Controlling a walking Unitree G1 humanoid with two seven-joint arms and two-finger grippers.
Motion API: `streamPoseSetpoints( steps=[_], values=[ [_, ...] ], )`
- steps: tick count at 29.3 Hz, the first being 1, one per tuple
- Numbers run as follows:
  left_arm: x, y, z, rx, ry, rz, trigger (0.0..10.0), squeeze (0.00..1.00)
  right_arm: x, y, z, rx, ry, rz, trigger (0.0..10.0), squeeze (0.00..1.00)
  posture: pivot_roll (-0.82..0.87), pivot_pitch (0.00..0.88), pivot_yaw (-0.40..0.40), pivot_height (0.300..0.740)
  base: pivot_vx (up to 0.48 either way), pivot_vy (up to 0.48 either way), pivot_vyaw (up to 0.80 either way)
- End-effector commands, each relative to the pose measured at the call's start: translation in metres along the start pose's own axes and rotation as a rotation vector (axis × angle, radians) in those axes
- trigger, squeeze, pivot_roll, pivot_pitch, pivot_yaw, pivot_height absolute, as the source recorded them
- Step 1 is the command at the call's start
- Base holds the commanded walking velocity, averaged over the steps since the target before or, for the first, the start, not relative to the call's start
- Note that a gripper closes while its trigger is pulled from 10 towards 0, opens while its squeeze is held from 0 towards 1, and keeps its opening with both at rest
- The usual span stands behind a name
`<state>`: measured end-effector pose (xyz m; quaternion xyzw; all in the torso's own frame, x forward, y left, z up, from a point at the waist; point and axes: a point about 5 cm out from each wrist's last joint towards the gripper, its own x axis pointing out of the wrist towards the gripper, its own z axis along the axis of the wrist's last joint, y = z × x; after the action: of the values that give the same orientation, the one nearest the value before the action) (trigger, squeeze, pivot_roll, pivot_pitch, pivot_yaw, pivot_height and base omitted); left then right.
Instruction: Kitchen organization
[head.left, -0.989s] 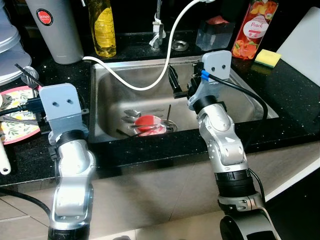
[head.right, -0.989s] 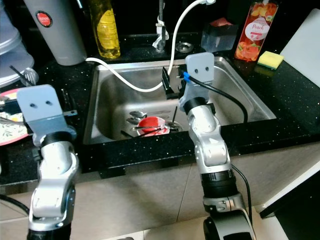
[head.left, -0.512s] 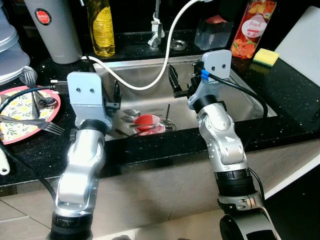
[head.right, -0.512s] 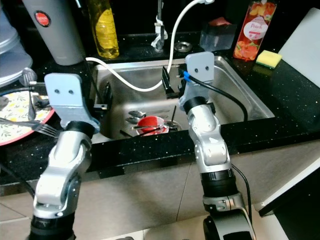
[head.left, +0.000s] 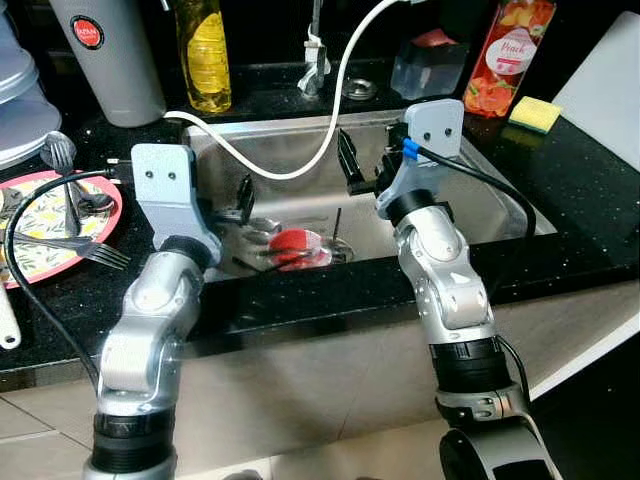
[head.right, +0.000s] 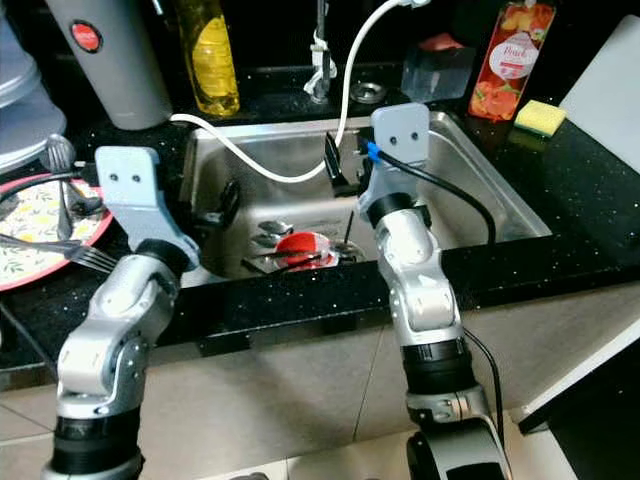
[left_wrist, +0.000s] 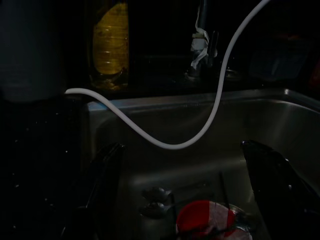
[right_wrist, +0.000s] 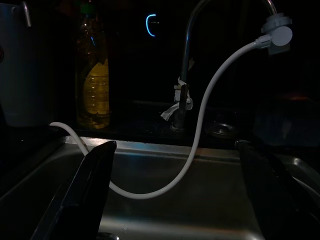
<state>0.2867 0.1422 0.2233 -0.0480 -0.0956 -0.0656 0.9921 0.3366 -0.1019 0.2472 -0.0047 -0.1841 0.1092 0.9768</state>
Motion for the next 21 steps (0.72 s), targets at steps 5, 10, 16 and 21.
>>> streamPoseSetpoints(
  steps=[5, 10, 16, 21],
  values=[
    [0.002, 0.001, 0.012, 0.057, -0.066, 0.025, 10.0, 0.00, 0.001, -0.001, -0.004, 0.007, 0.022, -0.004, 10.0, 0.00, 0.07, 0.000, -0.015, 0.740, 0.000, 0.000, 0.00],
    [0.005, 0.017, 0.012, 0.111, -0.073, 0.187, 10.0, 0.00, 0.001, 0.000, -0.004, 0.007, 0.022, -0.004, 10.0, 0.00, 0.07, 0.000, -0.014, 0.740, 0.000, 0.000, 0.00],
    [0.001, 0.058, 0.006, 0.132, -0.018, 0.500, 10.0, 0.00, 0.001, 0.000, -0.004, 0.006, 0.023, -0.005, 10.0, 0.00, 0.07, 0.000, -0.014, 0.740, 0.000, 0.000, 0.00],
    [-0.011, 0.085, -0.002, 0.107, 0.033, 0.713, 10.0, 0.00, 0.000, 0.000, -0.004, 0.007, 0.024, -0.005, 10.0, 0.00, 0.07, 0.000, -0.012, 0.740, 0.000, 0.000, 0.00]
  ],
)
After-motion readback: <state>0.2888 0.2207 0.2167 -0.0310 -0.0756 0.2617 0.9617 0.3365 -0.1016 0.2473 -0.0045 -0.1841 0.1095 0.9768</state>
